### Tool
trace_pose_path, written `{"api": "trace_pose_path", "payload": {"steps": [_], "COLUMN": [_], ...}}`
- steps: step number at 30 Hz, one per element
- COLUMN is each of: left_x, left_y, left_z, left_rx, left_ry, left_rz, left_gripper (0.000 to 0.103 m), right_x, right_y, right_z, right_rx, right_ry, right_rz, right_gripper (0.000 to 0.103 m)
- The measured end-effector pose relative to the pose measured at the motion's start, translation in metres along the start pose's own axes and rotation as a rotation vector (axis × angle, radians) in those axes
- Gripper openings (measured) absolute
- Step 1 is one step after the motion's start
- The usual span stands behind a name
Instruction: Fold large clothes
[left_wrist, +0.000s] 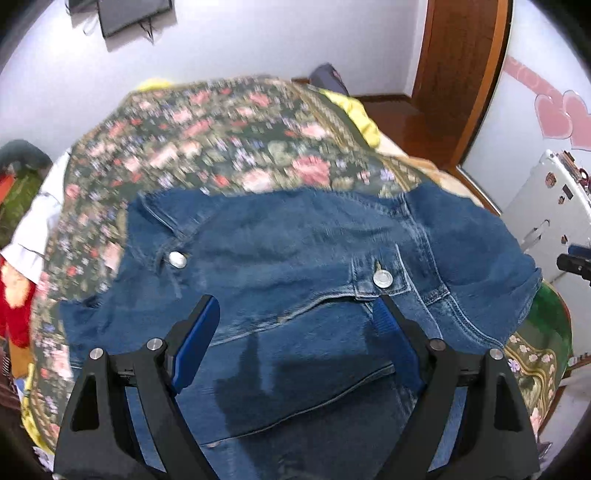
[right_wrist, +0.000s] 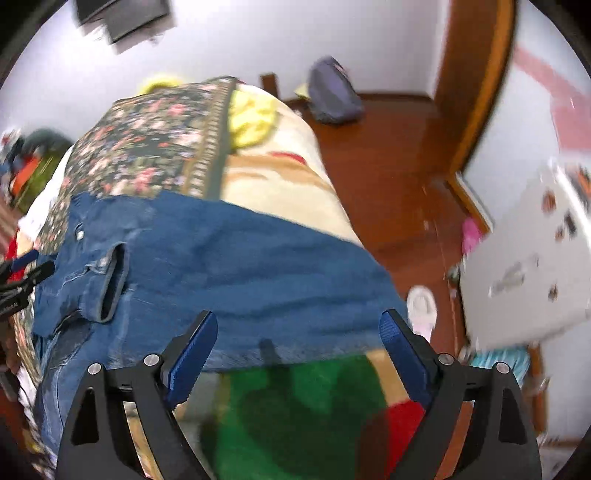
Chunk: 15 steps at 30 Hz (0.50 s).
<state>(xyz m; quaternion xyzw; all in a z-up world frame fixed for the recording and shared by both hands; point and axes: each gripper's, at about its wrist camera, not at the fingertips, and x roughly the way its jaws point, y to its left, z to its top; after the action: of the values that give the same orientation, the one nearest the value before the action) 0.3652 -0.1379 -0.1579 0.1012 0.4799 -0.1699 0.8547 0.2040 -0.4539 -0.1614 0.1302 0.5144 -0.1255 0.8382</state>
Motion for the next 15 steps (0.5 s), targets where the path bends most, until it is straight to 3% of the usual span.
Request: {"api": "trace_pose_path", "payload": {"steps": [7,15], "left_x": [0.045,0.061], "left_y": [-0.008,0.001], "left_z": [-0.007,-0.011], "left_rx": [-0.011,-0.059], "left_ry": [0.108,0.125], "left_rz": [0.008,-0.013], "left_gripper": [0.085,0.091], "right_x": [0.046,0.09], "right_y": [-0.064,-0.079], "right_z": [-0.024,-0.025], "right_rx": [0.257,0.382], "right_ry": [0.135,0.2], "right_rz": [0.11,0.204], "right_gripper": [0.089,0.088]}}
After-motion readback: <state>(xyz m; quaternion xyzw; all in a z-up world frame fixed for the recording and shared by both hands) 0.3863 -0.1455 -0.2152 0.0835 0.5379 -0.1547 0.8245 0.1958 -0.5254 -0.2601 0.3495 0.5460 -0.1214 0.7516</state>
